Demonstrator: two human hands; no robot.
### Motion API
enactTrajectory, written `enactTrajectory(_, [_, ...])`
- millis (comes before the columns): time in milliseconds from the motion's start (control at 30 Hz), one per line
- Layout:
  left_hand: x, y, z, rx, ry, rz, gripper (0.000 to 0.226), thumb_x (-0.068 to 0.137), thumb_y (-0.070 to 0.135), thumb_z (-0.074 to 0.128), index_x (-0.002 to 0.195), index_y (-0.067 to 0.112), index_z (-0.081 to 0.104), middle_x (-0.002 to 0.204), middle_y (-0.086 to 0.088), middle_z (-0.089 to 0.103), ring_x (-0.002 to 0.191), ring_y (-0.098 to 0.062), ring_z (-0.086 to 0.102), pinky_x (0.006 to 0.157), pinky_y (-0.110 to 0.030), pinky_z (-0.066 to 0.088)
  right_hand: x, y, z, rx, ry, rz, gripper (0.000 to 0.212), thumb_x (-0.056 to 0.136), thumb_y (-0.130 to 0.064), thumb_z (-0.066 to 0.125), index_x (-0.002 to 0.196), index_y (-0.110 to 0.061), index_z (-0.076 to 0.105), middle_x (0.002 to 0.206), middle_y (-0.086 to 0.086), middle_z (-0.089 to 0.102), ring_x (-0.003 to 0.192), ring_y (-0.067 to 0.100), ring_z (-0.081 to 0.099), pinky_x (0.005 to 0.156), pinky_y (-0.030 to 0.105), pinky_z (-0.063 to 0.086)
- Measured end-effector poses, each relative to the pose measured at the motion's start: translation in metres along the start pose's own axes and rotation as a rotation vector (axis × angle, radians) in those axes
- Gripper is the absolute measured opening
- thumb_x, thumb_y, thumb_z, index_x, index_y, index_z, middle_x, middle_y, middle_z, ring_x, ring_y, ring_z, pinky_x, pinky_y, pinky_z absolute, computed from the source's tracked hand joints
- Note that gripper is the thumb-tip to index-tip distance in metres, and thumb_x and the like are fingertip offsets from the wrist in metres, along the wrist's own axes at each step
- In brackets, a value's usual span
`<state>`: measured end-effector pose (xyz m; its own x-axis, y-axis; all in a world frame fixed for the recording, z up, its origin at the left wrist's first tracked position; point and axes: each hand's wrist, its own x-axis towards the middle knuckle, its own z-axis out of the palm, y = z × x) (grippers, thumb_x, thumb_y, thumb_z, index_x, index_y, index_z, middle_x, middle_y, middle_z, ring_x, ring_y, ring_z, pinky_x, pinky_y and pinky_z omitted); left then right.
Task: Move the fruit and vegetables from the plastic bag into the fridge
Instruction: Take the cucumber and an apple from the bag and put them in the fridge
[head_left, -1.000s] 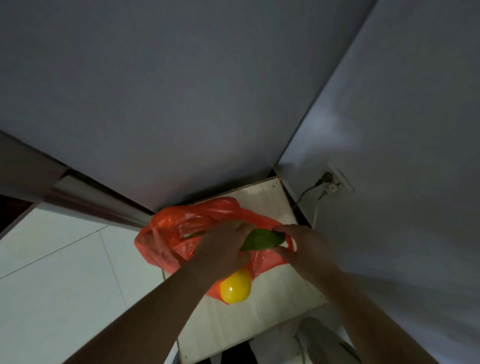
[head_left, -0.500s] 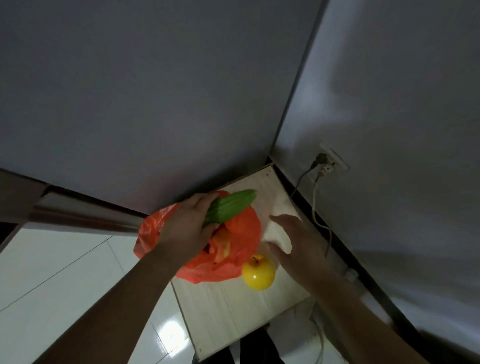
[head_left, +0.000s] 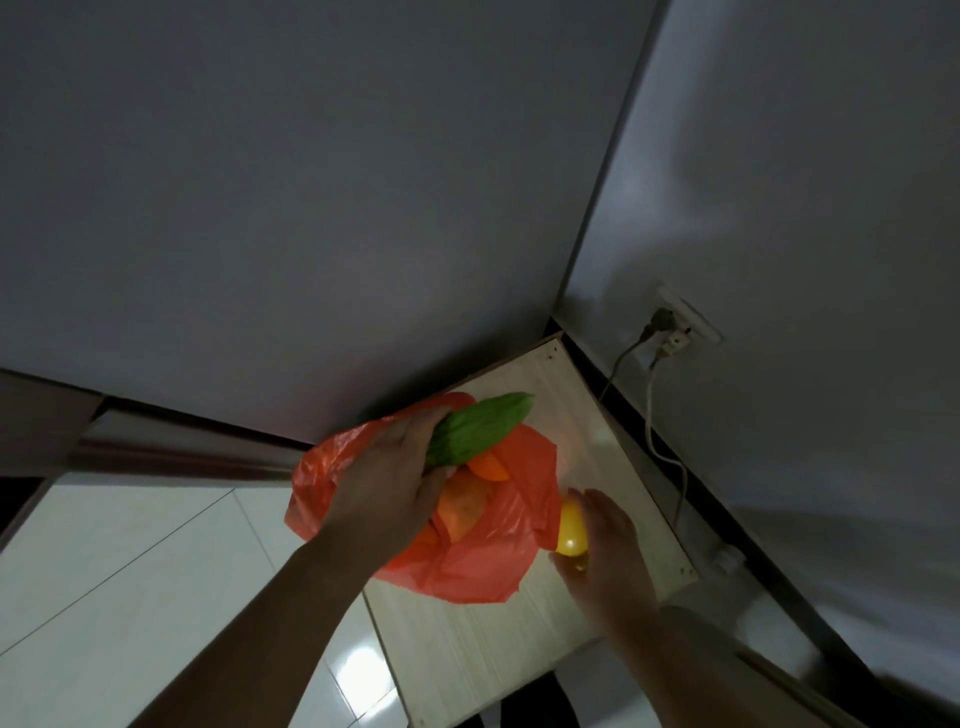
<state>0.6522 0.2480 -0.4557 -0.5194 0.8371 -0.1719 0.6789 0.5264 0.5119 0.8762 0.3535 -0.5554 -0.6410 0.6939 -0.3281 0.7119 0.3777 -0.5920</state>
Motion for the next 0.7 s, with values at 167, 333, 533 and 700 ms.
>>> enactTrajectory(167, [-0.004, 0.024, -0.042, -0.108, 0.097, 0.014, 0.057, 0.083, 0.033, 0.051, 0.135, 0.015, 0.042, 0.13, -0.008, 0.054, 0.117, -0.023, 0.051, 0.096, -0.016, 0.029, -0.002, -0.039, -0.054, 0.013, 0.117, -0.068, 0.075, 0.062, -0.016, 0.082, 0.129, -0.012, 0.049, 0.126, 0.014, 0.052, 0.109, 0.032, 0.054, 0.085, 0.029, 0.042])
enactTrajectory(333, [-0.022, 0.061, -0.094, -0.289, 0.165, 0.051, 0.052, 0.086, 0.029, 0.054, 0.134, 0.017, 0.04, 0.13, -0.002, 0.052, 0.117, -0.018, 0.051, 0.094, -0.022, 0.038, -0.025, -0.096, -0.117, 0.0, 0.128, -0.154, 0.074, 0.069, -0.032, 0.078, 0.133, -0.015, 0.045, 0.134, 0.008, 0.047, 0.118, 0.024, 0.049, 0.092, 0.029, 0.04])
enactTrajectory(533, [-0.063, 0.098, -0.151, -0.537, 0.252, 0.041, 0.051, 0.085, 0.031, 0.06, 0.132, 0.029, 0.04, 0.127, 0.01, 0.053, 0.115, 0.0, 0.051, 0.095, -0.024, 0.044, -0.071, -0.165, -0.169, 0.014, 0.138, -0.251, 0.073, 0.072, -0.039, 0.073, 0.134, -0.019, 0.042, 0.136, 0.006, 0.044, 0.116, 0.022, 0.05, 0.088, 0.027, 0.04])
enactTrajectory(700, [-0.106, 0.124, -0.174, -0.765, 0.399, -0.038, 0.047, 0.084, 0.008, 0.065, 0.124, 0.022, 0.046, 0.116, 0.011, 0.057, 0.104, 0.015, 0.051, 0.085, -0.003, 0.037, -0.104, -0.202, -0.183, 0.042, 0.156, -0.323, 0.072, 0.07, -0.034, 0.075, 0.132, -0.014, 0.046, 0.132, 0.01, 0.047, 0.113, 0.023, 0.051, 0.088, 0.028, 0.039])
